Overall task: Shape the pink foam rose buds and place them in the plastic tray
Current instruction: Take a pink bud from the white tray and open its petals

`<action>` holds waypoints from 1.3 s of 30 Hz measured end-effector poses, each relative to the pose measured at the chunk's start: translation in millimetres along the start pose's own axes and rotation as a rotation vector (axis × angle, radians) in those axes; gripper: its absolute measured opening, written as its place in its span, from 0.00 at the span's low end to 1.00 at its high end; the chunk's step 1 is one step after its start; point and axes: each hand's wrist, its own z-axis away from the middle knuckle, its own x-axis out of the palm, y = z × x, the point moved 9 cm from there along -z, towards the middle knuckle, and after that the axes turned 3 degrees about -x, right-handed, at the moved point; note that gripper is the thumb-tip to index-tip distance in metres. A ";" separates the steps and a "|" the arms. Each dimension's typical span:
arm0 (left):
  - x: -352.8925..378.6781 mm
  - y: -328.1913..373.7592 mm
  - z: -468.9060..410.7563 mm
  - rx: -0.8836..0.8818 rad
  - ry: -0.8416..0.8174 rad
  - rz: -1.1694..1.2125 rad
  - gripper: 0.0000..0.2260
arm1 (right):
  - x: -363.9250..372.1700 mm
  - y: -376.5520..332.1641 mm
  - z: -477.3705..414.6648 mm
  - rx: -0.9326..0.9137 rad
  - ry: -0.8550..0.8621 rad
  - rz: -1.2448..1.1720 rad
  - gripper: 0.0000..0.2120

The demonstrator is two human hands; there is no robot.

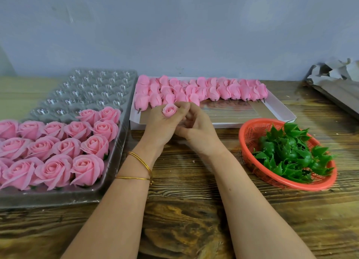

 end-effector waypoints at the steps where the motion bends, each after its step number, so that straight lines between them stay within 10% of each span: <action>1: -0.5 -0.5 -0.7 0.003 0.005 -0.013 0.10 | 0.5 0.0 0.1 0.000 -0.010 -0.006 0.25; 39: -0.4 -6.3 -3.2 -0.037 0.061 0.073 0.13 | -1.9 -9.8 5.0 -0.030 0.069 0.140 0.22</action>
